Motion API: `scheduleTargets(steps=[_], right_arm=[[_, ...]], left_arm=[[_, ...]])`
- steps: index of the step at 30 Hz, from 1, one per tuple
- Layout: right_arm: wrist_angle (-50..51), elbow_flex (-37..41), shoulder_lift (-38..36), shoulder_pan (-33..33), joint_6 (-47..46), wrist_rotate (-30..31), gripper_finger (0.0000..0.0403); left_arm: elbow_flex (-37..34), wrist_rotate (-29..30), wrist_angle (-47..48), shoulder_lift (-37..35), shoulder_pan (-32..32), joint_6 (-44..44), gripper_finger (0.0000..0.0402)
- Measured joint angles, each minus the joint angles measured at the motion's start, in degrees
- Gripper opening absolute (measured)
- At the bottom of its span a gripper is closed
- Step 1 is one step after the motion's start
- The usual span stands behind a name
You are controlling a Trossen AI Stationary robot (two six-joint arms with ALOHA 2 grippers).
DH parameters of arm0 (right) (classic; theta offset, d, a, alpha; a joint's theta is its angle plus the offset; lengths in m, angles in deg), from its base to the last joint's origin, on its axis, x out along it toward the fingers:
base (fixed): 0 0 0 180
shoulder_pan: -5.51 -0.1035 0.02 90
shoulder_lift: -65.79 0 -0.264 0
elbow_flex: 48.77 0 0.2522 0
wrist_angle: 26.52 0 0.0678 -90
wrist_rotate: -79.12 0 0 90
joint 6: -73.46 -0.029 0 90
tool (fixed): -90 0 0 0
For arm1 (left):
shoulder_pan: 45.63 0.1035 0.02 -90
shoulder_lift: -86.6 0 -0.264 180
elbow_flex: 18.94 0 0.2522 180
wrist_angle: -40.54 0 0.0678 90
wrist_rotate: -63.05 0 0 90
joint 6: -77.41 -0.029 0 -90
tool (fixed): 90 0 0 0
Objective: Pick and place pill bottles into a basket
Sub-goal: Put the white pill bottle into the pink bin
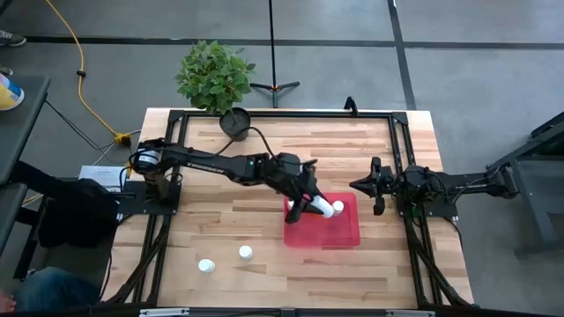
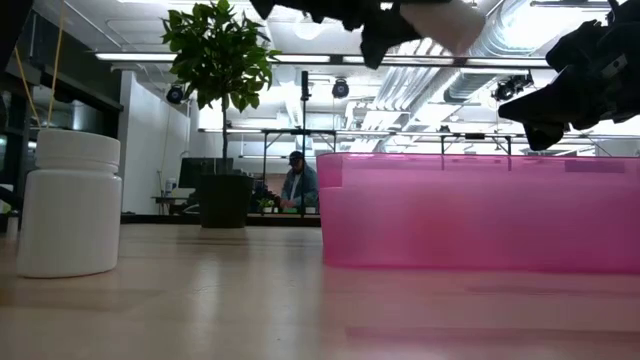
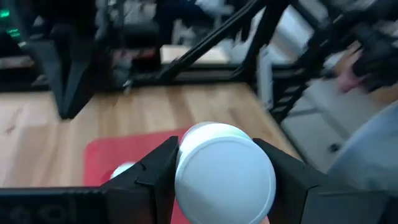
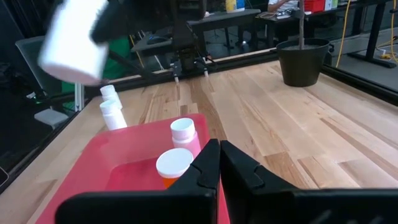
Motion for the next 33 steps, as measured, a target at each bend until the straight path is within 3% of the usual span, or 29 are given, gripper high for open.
scheduleTargets(steps=[6,17,23,33], right_arm=[[0.0,0.0,0.0,0.01,0.0,0.02,0.0003],[0.01,-0.02,0.0,0.0,0.04,0.02,0.0001],[0.0,-0.01,0.0,0.01,0.4,0.02,0.0003],[0.0,0.0,0.0,0.0,1.46,0.02,0.0002]], left_arm=[[0.0,-11.09,-8.9,-0.04,2.69,5.95,0.0215],[0.0,-21.06,-23.86,-0.04,3.25,9.63,0.0215],[0.0,-23.13,-29.81,-0.07,3.27,12.56,0.0215],[0.0,-23.55,-29.98,-0.13,3.25,13.51,0.0215]])
